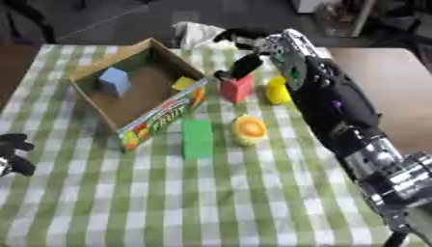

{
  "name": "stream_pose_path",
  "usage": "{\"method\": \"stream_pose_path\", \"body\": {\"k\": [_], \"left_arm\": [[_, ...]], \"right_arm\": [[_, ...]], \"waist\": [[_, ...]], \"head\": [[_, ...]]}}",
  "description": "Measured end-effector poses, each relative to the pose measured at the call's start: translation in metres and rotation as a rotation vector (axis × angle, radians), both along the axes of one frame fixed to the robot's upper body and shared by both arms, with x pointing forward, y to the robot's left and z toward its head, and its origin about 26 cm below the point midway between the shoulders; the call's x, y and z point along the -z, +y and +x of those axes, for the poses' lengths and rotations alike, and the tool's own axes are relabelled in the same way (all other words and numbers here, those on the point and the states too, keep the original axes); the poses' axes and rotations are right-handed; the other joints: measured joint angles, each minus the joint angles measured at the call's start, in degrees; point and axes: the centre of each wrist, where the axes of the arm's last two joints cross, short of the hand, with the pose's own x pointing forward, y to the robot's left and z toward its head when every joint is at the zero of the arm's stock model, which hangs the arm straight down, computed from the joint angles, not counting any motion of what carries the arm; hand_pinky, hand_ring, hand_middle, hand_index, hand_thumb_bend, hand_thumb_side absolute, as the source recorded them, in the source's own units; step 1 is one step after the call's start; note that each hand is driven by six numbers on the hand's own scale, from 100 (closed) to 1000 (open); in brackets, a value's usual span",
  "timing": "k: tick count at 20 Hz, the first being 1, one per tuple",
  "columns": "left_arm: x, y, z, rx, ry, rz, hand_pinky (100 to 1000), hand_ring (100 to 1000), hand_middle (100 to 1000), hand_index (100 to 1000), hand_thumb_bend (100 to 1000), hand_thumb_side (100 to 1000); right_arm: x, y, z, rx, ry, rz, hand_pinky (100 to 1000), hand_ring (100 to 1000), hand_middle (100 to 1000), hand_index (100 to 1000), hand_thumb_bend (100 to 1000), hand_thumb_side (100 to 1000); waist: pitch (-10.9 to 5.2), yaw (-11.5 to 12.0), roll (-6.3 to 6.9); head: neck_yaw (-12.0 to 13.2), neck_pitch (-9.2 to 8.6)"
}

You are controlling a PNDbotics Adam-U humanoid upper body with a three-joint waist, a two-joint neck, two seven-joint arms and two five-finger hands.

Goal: Pick up objects on the table and place them in the box.

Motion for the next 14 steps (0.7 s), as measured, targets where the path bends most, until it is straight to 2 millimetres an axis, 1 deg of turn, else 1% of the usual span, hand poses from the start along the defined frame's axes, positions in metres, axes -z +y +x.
{"method": "stream_pose_path", "body": {"k": [3,7,9,11,14], "left_arm": [[0.000,0.000,0.000,0.000,0.000,0.000,583,541,651,788,102,592],[0.000,0.000,0.000,0.000,0.000,0.000,583,541,651,788,101,592],[0.000,0.000,0.000,0.000,0.000,0.000,583,541,651,788,100,592],[0.000,0.000,0.000,0.000,0.000,0.000,583,541,651,788,100,591],[0.000,0.000,0.000,0.000,0.000,0.000,583,541,651,788,100,592]], "right_arm": [[0.013,0.000,0.001,0.061,0.006,-0.027,841,1000,983,1000,381,543],[0.024,0.003,0.002,0.113,-0.005,-0.058,827,990,968,1000,376,564],[0.028,0.006,0.002,0.123,-0.002,-0.066,820,982,953,1000,380,557],[0.034,0.008,0.001,0.128,0.006,-0.077,808,968,921,996,382,526],[0.040,0.010,0.001,0.133,0.014,-0.097,784,923,810,962,370,441]], "waist": [[0.00,0.06,0.21],[0.01,0.12,0.25],[0.01,0.14,0.36],[0.01,0.17,0.40],[0.01,0.25,0.42]], "head": [[-0.04,0.00],[-0.10,0.00],[-0.13,0.00],[-0.23,0.00],[-0.27,0.00]]}}
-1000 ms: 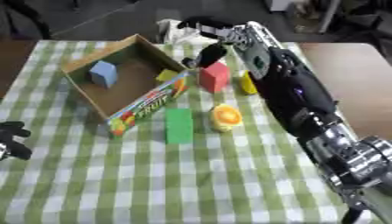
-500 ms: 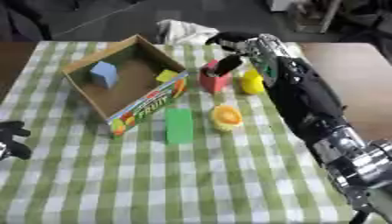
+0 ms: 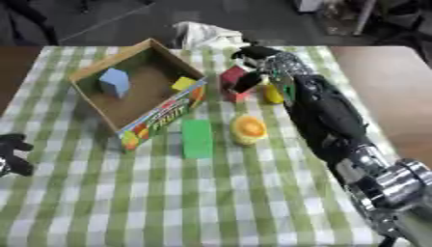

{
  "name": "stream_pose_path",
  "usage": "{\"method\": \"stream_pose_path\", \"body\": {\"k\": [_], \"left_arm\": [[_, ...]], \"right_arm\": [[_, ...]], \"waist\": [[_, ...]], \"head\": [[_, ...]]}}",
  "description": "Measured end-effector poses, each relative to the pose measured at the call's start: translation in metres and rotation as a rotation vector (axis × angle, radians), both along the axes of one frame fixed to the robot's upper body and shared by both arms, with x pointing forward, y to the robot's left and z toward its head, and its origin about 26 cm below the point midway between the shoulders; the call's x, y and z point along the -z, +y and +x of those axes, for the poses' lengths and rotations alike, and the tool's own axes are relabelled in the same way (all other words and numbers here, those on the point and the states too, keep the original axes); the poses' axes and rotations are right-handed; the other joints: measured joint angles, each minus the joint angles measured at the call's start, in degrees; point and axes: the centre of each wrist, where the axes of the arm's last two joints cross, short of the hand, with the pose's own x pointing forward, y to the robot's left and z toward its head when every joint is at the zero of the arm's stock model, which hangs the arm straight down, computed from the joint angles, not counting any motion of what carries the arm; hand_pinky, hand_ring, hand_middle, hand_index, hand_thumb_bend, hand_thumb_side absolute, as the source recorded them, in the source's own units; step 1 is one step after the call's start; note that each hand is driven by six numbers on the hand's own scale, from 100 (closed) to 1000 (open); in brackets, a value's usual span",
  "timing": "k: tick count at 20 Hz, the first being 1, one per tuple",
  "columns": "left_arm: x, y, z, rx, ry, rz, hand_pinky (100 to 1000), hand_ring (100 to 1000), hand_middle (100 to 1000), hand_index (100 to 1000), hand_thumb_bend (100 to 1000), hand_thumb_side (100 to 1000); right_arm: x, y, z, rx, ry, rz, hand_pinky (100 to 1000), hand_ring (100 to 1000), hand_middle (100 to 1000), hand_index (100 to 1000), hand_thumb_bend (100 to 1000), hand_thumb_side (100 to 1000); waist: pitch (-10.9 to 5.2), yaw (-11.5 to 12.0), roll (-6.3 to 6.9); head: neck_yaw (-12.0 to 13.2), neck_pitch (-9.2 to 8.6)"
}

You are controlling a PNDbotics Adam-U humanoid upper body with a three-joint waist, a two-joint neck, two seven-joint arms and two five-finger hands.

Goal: Pick up objects on the table and place them in the box.

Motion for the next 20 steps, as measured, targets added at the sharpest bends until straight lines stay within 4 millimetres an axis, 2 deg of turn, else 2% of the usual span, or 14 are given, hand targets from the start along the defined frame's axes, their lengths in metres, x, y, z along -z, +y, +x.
{"method": "stream_pose_path", "body": {"k": [4,6,10,17,20], "left_arm": [[0.000,0.000,0.000,0.000,0.000,0.000,583,540,651,788,100,592],[0.000,0.000,0.000,-0.001,0.001,0.000,584,540,651,788,100,592],[0.000,0.000,0.000,-0.003,0.002,-0.001,584,539,651,788,100,592],[0.000,0.000,0.000,-0.003,0.002,-0.001,584,539,651,788,100,592],[0.000,0.000,0.000,-0.002,0.002,-0.001,584,539,651,788,100,593]], "right_arm": [[0.001,0.003,0.000,0.004,-0.028,-0.007,743,845,597,883,273,180],[0.000,0.005,0.000,0.010,-0.072,0.001,730,832,552,855,238,114],[-0.018,0.014,0.000,-0.020,-0.198,0.046,730,836,549,846,210,100],[-0.079,0.041,-0.006,-0.169,-0.368,0.138,746,860,582,849,157,100],[-0.087,0.052,-0.011,-0.250,-0.360,0.183,751,871,606,861,139,100]], "waist": [[0.00,0.09,-0.01],[0.00,0.09,-0.02],[-0.01,0.08,-0.04],[-0.12,0.30,-0.07],[-0.19,0.52,-0.10]], "head": [[-0.02,0.00],[-0.02,0.00],[-0.02,0.00],[-0.22,0.00],[-0.30,0.00]]}}
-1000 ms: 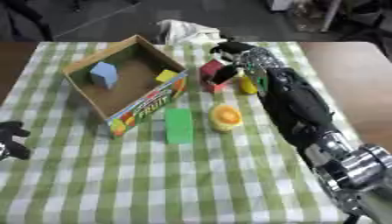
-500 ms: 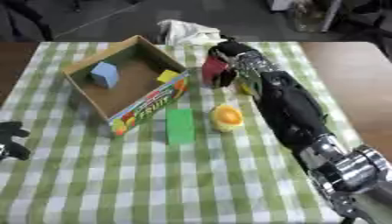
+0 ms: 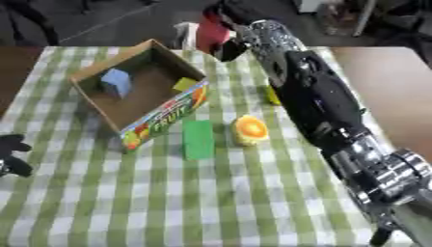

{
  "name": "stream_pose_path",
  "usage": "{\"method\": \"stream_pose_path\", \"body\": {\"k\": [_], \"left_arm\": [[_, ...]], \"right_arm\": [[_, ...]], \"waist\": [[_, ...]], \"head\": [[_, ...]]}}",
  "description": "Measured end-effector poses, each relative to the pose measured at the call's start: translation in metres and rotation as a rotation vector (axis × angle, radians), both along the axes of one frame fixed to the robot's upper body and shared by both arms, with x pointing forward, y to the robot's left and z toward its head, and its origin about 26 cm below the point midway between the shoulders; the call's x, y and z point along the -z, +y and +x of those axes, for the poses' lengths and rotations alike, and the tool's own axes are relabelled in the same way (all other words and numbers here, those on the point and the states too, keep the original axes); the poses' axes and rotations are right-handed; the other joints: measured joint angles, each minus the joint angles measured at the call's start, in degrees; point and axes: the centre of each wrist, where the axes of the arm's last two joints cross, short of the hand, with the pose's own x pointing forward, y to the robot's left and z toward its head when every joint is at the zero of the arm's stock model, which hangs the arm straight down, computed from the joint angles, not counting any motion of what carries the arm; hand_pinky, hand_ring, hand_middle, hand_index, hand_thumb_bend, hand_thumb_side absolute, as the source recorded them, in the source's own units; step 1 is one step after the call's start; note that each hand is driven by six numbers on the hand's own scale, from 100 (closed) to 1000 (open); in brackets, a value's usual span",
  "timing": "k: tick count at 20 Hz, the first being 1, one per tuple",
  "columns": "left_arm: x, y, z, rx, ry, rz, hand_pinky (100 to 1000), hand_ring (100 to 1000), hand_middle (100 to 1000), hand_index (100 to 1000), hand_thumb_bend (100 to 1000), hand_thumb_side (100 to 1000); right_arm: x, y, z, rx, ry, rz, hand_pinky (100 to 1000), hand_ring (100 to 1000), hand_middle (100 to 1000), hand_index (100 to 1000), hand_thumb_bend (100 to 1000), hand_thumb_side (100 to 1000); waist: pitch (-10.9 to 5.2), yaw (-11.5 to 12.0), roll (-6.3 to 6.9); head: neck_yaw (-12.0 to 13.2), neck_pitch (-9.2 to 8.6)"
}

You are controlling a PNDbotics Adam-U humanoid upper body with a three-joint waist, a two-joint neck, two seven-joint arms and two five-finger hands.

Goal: Pick up objects on the table and place them in the box.

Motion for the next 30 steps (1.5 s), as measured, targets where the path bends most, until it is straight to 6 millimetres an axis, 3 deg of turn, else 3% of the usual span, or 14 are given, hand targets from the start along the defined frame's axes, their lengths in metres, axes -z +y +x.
{"method": "stream_pose_path", "body": {"k": [3,8,13,17,21,27,30], "left_arm": [[0.000,0.000,0.000,0.000,0.001,0.000,584,538,650,788,100,594],[0.000,0.000,0.000,0.002,0.002,0.000,584,538,650,788,100,596],[0.000,-0.001,0.000,0.004,0.002,0.000,585,537,650,788,100,597],[0.000,-0.001,0.000,0.005,0.003,0.000,585,537,650,788,100,597],[0.000,-0.001,0.000,0.005,0.003,0.000,585,537,650,788,100,598],[0.000,-0.001,0.000,0.005,0.003,0.000,585,536,650,788,100,599],[0.000,-0.001,0.000,0.005,0.003,0.000,585,536,649,788,100,600]], "right_arm": [[0.001,0.013,-0.002,-0.081,0.032,0.002,751,875,646,874,128,114],[0.021,0.033,-0.004,-0.142,0.083,-0.006,748,875,687,896,156,190],[0.036,0.041,-0.007,-0.162,0.072,-0.013,751,880,746,914,220,436],[0.043,0.047,-0.010,-0.171,0.061,-0.015,755,881,791,931,261,544],[0.051,0.052,-0.011,-0.173,0.048,-0.035,758,882,817,943,278,558],[0.064,0.054,-0.012,-0.161,0.055,-0.085,774,898,896,976,351,651],[0.065,0.053,-0.012,-0.155,0.056,-0.105,785,916,923,984,335,643]], "waist": [[0.00,0.23,0.01],[0.01,0.53,0.02],[0.01,0.79,-0.06],[0.01,0.79,-0.27],[0.01,0.76,-0.29],[0.01,0.66,-0.30],[0.01,0.52,-0.31]], "head": [[-0.14,0.00],[-0.51,0.00],[-0.80,0.00],[-0.92,0.00],[-0.93,0.00],[-1.00,0.00],[-1.01,0.00]]}}
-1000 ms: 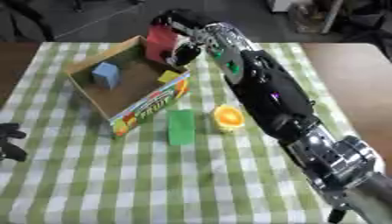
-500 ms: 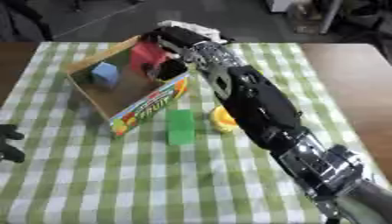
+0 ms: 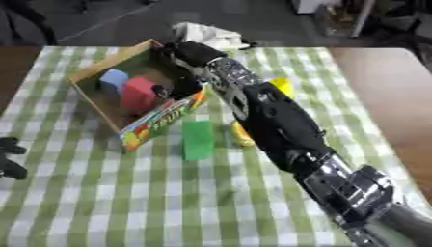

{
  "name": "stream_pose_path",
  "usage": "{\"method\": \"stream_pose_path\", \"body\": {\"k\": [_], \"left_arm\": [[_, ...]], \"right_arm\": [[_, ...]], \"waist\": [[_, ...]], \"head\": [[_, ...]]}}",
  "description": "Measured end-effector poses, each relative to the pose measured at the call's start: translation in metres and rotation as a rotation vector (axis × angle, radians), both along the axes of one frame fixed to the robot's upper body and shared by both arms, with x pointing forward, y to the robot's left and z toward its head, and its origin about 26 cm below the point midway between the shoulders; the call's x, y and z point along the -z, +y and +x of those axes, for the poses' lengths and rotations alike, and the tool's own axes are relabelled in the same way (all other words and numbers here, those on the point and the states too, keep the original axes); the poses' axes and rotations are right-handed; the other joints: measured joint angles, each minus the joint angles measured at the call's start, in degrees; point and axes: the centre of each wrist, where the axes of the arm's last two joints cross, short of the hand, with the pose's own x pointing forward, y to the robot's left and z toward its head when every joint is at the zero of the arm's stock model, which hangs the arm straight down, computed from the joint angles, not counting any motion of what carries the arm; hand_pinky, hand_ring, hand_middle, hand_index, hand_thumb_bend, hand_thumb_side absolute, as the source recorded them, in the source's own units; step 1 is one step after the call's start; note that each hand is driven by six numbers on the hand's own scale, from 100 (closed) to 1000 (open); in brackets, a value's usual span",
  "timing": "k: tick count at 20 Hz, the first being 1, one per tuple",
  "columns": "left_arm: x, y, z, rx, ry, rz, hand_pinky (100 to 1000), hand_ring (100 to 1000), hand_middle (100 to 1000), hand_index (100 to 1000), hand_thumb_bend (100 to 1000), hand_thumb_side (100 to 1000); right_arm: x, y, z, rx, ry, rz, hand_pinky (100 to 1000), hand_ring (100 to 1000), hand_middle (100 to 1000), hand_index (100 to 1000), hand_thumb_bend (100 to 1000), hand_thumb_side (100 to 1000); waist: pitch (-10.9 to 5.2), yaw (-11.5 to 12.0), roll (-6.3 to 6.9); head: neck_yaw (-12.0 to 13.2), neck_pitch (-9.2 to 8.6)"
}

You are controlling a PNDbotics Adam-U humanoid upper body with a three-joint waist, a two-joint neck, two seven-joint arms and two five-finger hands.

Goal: Pick up objects on the table and place them in the box.

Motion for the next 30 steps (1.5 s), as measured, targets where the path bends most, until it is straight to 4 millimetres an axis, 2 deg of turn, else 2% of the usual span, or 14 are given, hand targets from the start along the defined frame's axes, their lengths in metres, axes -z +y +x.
{"method": "stream_pose_path", "body": {"k": [3,6,8,14,18,22,25,30], "left_arm": [[0.000,0.000,0.000,-0.002,0.001,0.000,585,535,649,789,100,601],[0.000,0.000,0.000,-0.005,0.001,0.000,585,535,649,789,100,600],[0.000,0.001,0.000,-0.010,0.002,-0.001,585,535,649,788,100,600],[0.003,0.004,-0.002,-0.030,0.013,0.005,585,534,649,789,100,601],[0.003,0.007,-0.003,-0.038,0.015,0.011,585,534,650,789,100,601],[0.003,0.007,-0.003,-0.040,0.014,0.013,585,535,650,789,100,600],[0.003,0.008,-0.003,-0.041,0.013,0.013,586,535,650,789,100,601],[0.003,0.008,-0.003,-0.041,0.013,0.013,586,535,650,789,100,600]], "right_arm": [[-0.008,-0.001,-0.002,-0.010,-0.009,0.002,791,925,927,983,327,576],[-0.031,-0.013,-0.007,-0.020,-0.039,0.036,802,933,932,990,311,449],[-0.045,-0.029,-0.014,-0.021,-0.041,0.047,806,938,934,991,291,400],[-0.058,-0.092,-0.044,0.076,0.033,0.020,812,935,945,1000,328,414],[-0.043,-0.125,-0.051,0.205,0.122,-0.029,811,936,945,1000,342,451],[-0.020,-0.148,-0.043,0.329,0.226,-0.049,806,937,935,992,336,481],[0.000,-0.159,-0.035,0.395,0.286,-0.052,804,932,930,988,344,489],[0.023,-0.165,-0.027,0.466,0.300,-0.077,799,921,919,976,362,498]], "waist": [[0.00,-0.24,-0.06],[-0.01,-0.82,-0.33],[-0.08,-1.30,-0.50],[-0.69,-3.69,-1.16],[-0.80,-4.50,-1.07],[-0.84,-4.55,-0.82],[-0.92,-4.24,-0.34],[-0.95,-3.82,-0.18]], "head": [[0.02,0.00],[0.11,0.00],[0.28,0.00],[1.61,0.00],[2.32,0.00],[2.57,0.00],[2.56,0.00],[2.47,0.00]]}}
